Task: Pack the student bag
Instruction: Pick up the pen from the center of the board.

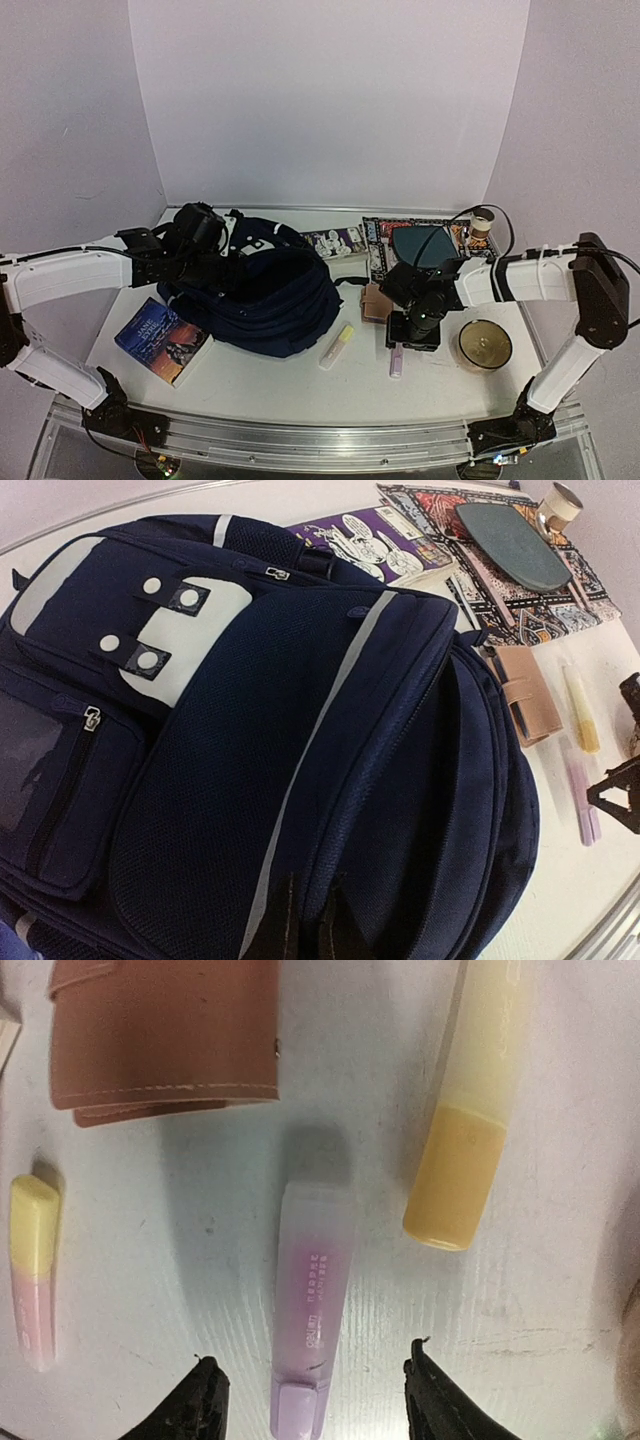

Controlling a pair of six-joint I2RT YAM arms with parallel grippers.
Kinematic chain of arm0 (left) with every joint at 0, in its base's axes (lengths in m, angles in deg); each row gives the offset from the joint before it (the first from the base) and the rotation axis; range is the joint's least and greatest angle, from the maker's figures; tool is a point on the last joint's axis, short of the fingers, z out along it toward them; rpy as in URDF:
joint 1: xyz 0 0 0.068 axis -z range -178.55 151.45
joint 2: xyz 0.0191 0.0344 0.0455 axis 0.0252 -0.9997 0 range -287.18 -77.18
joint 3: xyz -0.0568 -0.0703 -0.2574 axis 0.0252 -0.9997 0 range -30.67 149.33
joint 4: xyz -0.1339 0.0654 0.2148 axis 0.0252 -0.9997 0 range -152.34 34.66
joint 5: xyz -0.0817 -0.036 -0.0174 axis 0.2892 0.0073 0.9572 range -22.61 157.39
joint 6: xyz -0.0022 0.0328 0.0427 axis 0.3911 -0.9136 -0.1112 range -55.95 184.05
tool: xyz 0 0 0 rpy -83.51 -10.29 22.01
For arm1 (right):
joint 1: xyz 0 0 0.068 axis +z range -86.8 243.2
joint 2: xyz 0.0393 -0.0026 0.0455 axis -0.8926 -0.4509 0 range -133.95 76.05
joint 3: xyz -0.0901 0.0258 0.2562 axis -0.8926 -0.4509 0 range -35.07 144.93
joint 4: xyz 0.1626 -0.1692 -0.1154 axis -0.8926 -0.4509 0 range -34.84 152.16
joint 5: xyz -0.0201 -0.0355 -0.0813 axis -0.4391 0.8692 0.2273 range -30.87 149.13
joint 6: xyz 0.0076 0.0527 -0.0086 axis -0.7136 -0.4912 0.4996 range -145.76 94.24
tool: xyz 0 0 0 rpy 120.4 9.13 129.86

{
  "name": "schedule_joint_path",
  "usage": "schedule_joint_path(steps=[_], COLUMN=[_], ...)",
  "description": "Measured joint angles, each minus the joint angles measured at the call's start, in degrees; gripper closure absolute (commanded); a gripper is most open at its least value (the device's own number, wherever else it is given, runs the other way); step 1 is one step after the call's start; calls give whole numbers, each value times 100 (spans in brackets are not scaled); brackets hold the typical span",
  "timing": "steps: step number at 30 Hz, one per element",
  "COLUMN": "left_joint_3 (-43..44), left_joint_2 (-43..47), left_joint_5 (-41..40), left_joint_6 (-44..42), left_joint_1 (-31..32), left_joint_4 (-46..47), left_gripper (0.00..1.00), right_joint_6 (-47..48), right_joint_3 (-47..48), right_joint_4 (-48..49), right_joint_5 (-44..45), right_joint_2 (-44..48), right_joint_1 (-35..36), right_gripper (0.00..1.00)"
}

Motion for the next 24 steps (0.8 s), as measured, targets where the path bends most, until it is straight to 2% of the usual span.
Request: schedule_joint_path(steps=[6, 10, 13, 15, 24], left_joint_3=[-100, -102, -112, -138, -143], left_joint_2=[27, 27, 27, 30, 63], left_joint_5=[254, 379, 450, 501, 716], left_joint_6=[141, 202, 206, 206, 204], left_joint_1=[-10, -14, -14, -14, -22], left_joint_4=[92, 133, 135, 160, 175], left_gripper=[100, 100, 100, 100, 100], right_joint_6=[-237, -345, -398, -432, -442], right_joint_3=[-215, -208, -214, -217, 92], right_joint_4=[364, 444, 470, 508, 470], right_joint_5=[-269, -275, -282, -295, -494], right_joint_2=[-392, -467, -468, -436, -32], right_joint_1=[-37, -42, -49, -52, -51], right_gripper=[57, 74, 92, 100, 100])
